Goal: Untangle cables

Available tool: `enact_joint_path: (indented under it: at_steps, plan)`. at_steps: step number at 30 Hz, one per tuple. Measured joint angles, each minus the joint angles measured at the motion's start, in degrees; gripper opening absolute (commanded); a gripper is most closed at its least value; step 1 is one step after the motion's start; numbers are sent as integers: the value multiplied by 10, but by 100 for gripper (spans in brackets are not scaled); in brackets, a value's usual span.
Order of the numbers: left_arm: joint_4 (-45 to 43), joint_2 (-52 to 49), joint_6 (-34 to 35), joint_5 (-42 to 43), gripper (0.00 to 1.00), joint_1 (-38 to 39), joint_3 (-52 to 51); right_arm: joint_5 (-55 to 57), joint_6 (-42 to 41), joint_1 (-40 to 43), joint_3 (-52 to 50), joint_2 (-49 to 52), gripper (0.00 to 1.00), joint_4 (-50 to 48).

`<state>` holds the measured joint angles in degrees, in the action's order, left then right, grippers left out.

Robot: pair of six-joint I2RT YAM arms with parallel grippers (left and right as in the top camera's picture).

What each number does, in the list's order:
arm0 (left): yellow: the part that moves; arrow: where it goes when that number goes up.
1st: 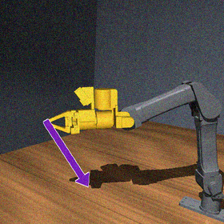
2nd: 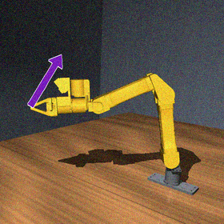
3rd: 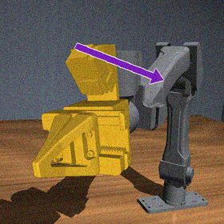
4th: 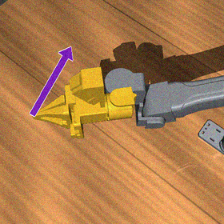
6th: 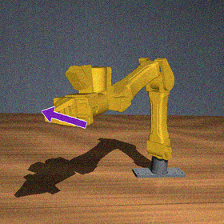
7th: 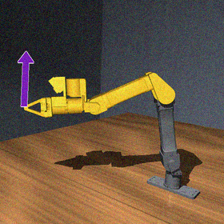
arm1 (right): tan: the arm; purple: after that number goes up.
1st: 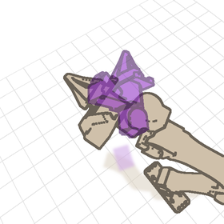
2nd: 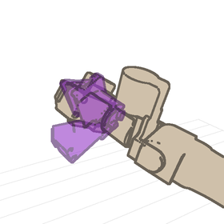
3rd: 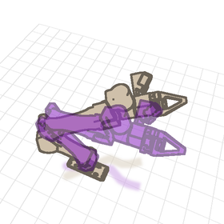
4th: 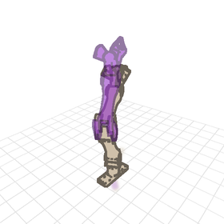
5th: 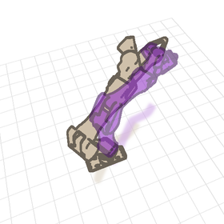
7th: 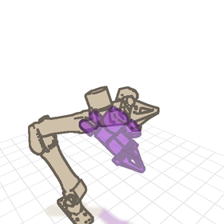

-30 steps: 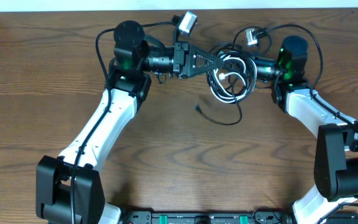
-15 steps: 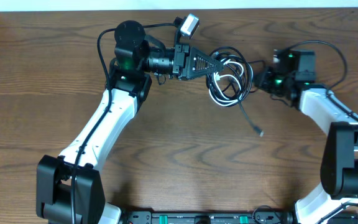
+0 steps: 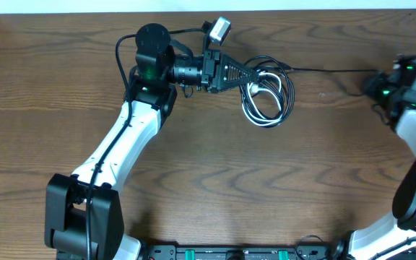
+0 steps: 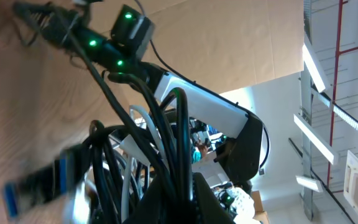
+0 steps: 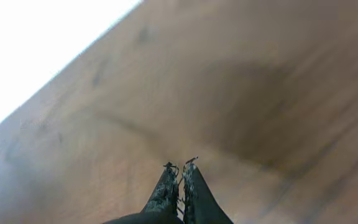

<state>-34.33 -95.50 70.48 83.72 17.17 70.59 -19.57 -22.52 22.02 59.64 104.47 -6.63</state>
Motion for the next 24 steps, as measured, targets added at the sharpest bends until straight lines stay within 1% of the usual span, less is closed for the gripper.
enact_joint_path:
  at_steps: [2, 6, 8, 10, 12, 16, 19, 22, 24]
  plan:
    - [-2, 0, 0, 1, 8, -1, 0, -23, 3, 16, -1, 0, 1, -55]
    - [-3, 0, -3, 7, 7, -4, 0, -90, 2, 42, -1, 0, 1, -210]
    - [-5, 0, -12, 15, 8, -6, 0, -124, -10, 50, 0, 0, 1, -287]
    - [0, 0, -26, 22, 7, -8, 0, -152, -23, 53, 0, 0, 1, -337]
    - [20, 0, -49, 30, 7, -10, 0, -184, -31, 53, 0, 0, 1, -367]
    - [104, 0, -117, 38, 8, -10, 0, -229, -41, 52, 0, 1, 1, -371]
    - [205, 0, -191, 38, 7, -10, -2, -252, -45, 52, 0, 1, 1, -382]
    - [294, -2, -262, 25, 7, -10, -10, -269, -45, 52, 0, 1, 1, -396]
    - [355, -14, -312, -4, 8, -9, -16, -274, -47, 52, 0, 1, 1, -398]
